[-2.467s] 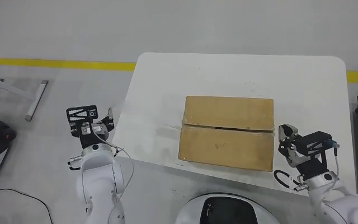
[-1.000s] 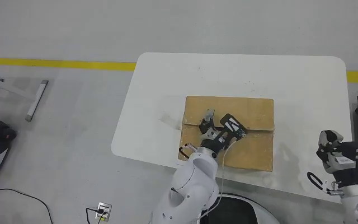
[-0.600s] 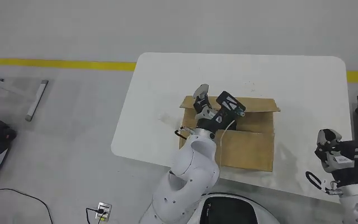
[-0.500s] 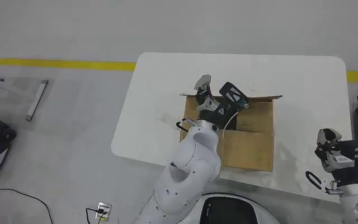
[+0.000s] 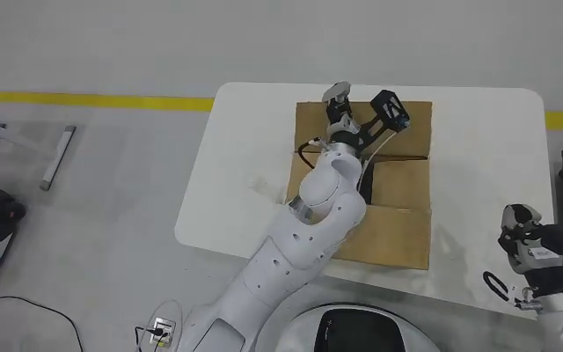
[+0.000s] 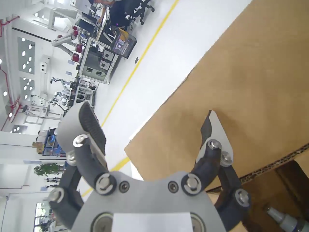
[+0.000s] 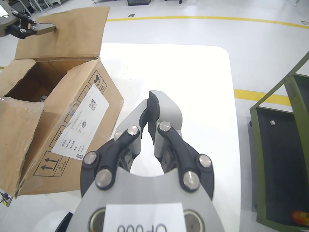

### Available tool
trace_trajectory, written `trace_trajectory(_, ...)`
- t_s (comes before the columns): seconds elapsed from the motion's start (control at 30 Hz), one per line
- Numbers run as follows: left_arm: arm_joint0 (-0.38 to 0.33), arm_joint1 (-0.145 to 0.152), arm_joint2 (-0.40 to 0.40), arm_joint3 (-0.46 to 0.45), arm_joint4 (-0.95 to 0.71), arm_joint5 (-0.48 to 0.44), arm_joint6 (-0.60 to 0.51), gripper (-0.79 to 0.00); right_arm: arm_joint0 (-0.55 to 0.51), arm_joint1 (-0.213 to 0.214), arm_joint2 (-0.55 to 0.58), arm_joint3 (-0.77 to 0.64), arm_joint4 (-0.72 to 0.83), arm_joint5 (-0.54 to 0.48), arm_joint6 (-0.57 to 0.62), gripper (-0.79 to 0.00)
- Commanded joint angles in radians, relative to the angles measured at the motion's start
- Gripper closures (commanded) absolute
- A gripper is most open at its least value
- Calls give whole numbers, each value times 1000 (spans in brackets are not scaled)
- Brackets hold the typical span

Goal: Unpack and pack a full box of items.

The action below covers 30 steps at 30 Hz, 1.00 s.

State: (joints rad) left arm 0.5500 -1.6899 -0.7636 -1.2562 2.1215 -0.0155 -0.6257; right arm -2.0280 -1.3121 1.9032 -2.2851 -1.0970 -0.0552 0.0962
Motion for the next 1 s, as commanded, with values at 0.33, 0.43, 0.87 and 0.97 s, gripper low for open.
trace_trajectory(0.33, 76, -21, -99, -141, -192, 8, -16, -785, 22, 5, 55, 7, 306, -217, 50, -102)
trace_trajectory(0.43, 160, -1, -162, -293, -179, -48, -50, -785, 43, 13, 89, 20, 450, -349, 106, -357)
trace_trajectory(0.87, 622, 73, -428, -871, -148, -253, -124, -785, 172, 39, 4, 27, 361, -506, 242, -502)
trace_trajectory(0.97, 709, 78, -463, -942, -197, -241, -136, -785, 204, 42, -45, 39, 309, -497, 268, -428)
